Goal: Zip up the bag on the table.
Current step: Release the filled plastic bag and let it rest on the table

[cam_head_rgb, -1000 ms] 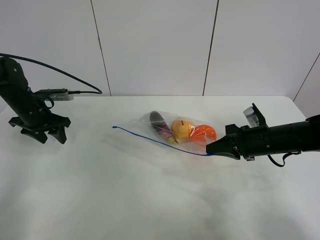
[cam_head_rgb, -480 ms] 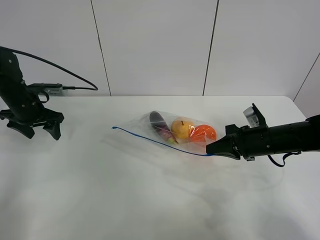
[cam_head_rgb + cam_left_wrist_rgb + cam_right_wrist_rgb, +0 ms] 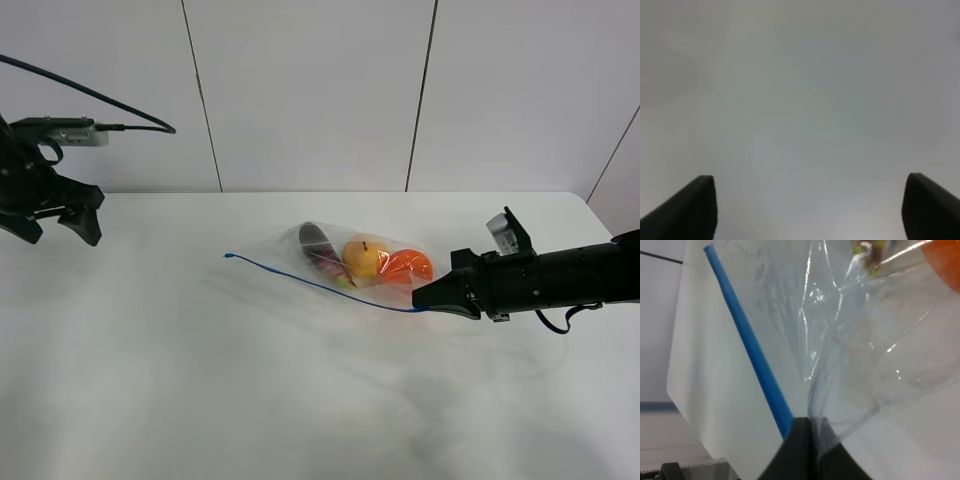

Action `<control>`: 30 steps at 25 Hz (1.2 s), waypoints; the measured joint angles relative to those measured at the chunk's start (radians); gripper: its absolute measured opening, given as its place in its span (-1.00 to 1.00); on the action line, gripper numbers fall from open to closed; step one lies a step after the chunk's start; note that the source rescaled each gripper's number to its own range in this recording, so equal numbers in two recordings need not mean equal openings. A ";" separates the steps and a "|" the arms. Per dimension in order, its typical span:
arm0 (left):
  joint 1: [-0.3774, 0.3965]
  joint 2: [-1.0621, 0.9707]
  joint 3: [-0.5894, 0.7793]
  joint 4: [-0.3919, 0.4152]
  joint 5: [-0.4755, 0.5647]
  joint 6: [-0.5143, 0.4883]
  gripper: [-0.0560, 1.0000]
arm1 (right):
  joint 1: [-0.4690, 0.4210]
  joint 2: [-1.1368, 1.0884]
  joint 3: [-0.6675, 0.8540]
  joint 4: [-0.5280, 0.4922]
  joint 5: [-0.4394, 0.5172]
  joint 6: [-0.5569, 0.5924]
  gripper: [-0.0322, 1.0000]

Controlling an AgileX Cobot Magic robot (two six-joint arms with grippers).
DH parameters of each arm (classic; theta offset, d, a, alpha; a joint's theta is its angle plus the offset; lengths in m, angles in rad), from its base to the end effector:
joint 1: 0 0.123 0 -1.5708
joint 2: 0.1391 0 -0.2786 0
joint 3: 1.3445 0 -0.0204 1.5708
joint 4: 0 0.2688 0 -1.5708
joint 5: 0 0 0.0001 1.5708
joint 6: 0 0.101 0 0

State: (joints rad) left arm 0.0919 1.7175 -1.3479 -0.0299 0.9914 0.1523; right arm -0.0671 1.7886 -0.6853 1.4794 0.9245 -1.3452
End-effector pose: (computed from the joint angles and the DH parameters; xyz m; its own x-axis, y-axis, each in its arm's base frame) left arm 0.3705 0.0316 0.2384 -0.9548 0.0480 -0.2934 0.0454 0.9988 0.0160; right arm 0.2867 0.0613 0.1108 -0.9244 0.1074 -0.3659 -0.2248 0.6214 0.7505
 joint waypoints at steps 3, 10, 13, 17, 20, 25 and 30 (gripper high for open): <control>0.000 -0.085 0.000 -0.033 0.026 0.000 1.00 | 0.000 0.000 0.000 0.000 0.000 0.000 -0.94; 0.000 -0.301 0.000 -0.071 0.080 0.000 1.00 | 0.000 0.000 0.000 0.000 0.000 0.000 -0.94; 0.000 -0.398 0.000 -0.071 0.119 0.000 1.00 | 0.000 0.000 0.000 0.000 0.000 0.000 -0.94; 0.000 -0.540 0.012 -0.071 0.152 0.000 1.00 | 0.000 0.000 0.000 0.000 0.000 0.000 -0.94; 0.000 -0.656 0.040 -0.071 0.172 0.000 1.00 | 0.000 0.000 0.000 0.000 0.000 0.000 -0.94; 0.000 -0.867 0.097 -0.071 0.207 -0.012 1.00 | 0.000 0.000 0.000 0.000 0.000 0.000 -0.94; 0.000 -1.064 0.170 -0.071 0.225 -0.053 1.00 | 0.000 0.000 0.000 0.000 0.001 0.000 -0.94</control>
State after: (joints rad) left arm 0.0919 0.6532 -1.1777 -0.1011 1.2162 0.0993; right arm -0.0671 1.7886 -0.6853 1.4794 0.9254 -1.3452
